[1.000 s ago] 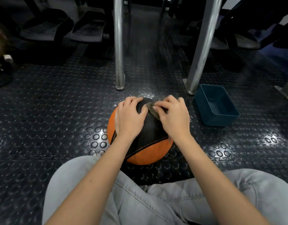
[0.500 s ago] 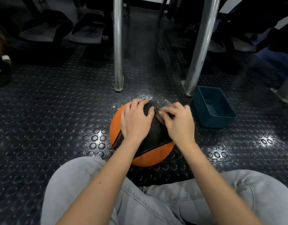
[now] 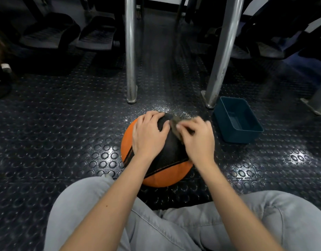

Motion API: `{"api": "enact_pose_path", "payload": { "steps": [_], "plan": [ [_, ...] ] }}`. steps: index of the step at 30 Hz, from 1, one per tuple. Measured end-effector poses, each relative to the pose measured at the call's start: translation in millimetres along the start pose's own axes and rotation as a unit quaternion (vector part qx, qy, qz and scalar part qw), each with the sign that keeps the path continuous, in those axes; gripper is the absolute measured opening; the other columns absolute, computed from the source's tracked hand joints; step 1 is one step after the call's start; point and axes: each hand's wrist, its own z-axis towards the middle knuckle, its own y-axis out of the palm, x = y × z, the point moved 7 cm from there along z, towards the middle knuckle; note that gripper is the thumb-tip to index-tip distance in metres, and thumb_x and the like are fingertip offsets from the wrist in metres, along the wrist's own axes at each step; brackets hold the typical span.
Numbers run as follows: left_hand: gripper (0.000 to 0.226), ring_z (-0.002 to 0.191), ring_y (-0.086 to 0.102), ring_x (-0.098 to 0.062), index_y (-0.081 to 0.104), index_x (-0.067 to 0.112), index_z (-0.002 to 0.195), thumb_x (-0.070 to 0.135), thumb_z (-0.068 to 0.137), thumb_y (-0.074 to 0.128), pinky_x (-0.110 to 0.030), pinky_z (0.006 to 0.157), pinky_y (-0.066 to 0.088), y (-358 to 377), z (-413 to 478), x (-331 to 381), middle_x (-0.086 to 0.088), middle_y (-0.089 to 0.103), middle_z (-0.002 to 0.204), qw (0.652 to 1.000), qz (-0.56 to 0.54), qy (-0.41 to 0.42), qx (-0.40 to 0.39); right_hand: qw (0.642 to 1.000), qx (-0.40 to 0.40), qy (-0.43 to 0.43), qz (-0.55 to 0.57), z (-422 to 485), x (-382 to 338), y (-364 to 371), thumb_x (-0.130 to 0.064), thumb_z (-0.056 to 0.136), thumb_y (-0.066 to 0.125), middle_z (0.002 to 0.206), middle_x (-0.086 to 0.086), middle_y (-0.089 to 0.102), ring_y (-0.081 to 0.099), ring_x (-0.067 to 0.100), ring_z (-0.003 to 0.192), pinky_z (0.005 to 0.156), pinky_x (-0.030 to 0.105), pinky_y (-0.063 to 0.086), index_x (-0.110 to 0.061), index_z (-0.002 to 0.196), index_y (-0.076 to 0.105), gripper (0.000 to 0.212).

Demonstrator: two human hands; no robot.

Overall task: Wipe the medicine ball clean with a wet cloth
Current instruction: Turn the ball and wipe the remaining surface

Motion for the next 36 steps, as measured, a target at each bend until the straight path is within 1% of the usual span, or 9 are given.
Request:
{"api": "enact_pose_path", "payload": {
  "steps": [5,8,12,17,21,27,30,34,36],
  "plan": [
    [0.035,0.119,0.037,-0.009,0.058,0.030,0.126,0.042,0.094,0.049,-0.025,0.099,0.026,3,11,-4,0.016,0.051,0.127,0.998,-0.015,0.033,-0.053,0.995,0.054,-0.064,0.045,-51,5,-13,-0.031,0.085,0.062,0.081,-0.006,0.063,0.043,0.011,0.077,0.075,0.010,0.034,-0.015,0.086,0.075,0.021],
    [0.037,0.120,0.037,-0.012,0.056,0.028,0.128,0.041,0.095,0.048,-0.027,0.100,0.029,7,18,-1,0.015,0.050,0.128,0.997,-0.010,0.038,-0.072,0.998,0.048,-0.009,0.049,-28,17,-9,-0.028,0.085,0.066,0.083,-0.009,0.061,0.046,0.013,0.081,0.074,0.007,0.032,-0.014,0.090,0.075,0.017],
    [0.036,0.121,0.036,-0.011,0.055,0.026,0.129,0.039,0.097,0.044,-0.025,0.100,0.026,9,15,4,0.013,0.050,0.129,0.998,0.001,0.033,-0.053,0.997,-0.001,0.076,-0.030,15,31,0,-0.030,0.089,0.062,0.088,-0.009,0.058,0.047,0.018,0.089,0.069,0.021,0.032,-0.020,0.099,0.073,0.018],
    [0.031,0.120,0.038,-0.010,0.058,0.027,0.125,0.032,0.098,0.044,-0.024,0.096,0.027,4,13,-3,0.013,0.052,0.127,0.999,-0.025,0.018,-0.028,0.999,0.011,-0.018,-0.031,-23,-9,-9,-0.025,0.085,0.069,0.084,-0.006,0.063,0.047,0.017,0.078,0.065,0.031,0.041,-0.020,0.090,0.075,0.009],
    [0.031,0.119,0.037,-0.008,0.058,0.028,0.125,0.032,0.097,0.045,-0.021,0.094,0.026,3,8,-4,0.015,0.052,0.126,0.999,-0.033,0.032,-0.030,0.996,-0.015,-0.047,-0.071,-4,-12,-9,-0.028,0.085,0.068,0.082,-0.004,0.063,0.046,0.018,0.078,0.063,0.033,0.041,-0.021,0.089,0.075,0.010],
    [0.030,0.116,0.040,-0.006,0.061,0.027,0.122,0.033,0.095,0.049,-0.022,0.095,0.028,1,-6,2,0.015,0.055,0.124,0.996,-0.023,0.081,-0.013,0.996,-0.054,0.073,-0.020,29,25,10,-0.032,0.091,0.059,0.099,-0.004,0.063,0.052,0.022,0.097,0.073,0.024,0.035,-0.022,0.101,0.073,0.020],
    [0.033,0.111,0.042,-0.004,0.065,0.028,0.117,0.038,0.091,0.048,-0.018,0.091,0.029,-3,-1,-3,0.017,0.057,0.118,0.992,-0.043,0.116,-0.014,1.000,0.013,0.022,0.015,-23,12,-12,-0.030,0.088,0.063,0.087,-0.007,0.063,0.050,0.017,0.083,0.072,0.008,0.031,-0.020,0.091,0.074,0.015],
    [0.042,0.108,0.045,-0.004,0.067,0.027,0.114,0.049,0.085,0.047,-0.002,0.090,0.022,3,10,-1,0.023,0.053,0.111,0.975,-0.092,0.184,-0.087,0.997,0.024,-0.074,0.019,-59,-3,-22,-0.034,0.086,0.059,0.079,-0.007,0.062,0.043,0.013,0.074,0.069,0.017,0.036,-0.017,0.084,0.075,0.023],
    [0.045,0.108,0.047,-0.005,0.067,0.026,0.114,0.051,0.083,0.045,-0.004,0.094,0.024,5,10,0,0.022,0.053,0.112,0.966,-0.096,0.213,-0.112,0.999,0.014,-0.047,0.006,-31,10,-19,-0.033,0.086,0.062,0.080,-0.006,0.061,0.046,0.016,0.076,0.067,0.020,0.033,-0.017,0.086,0.075,0.020]
  ]
}}
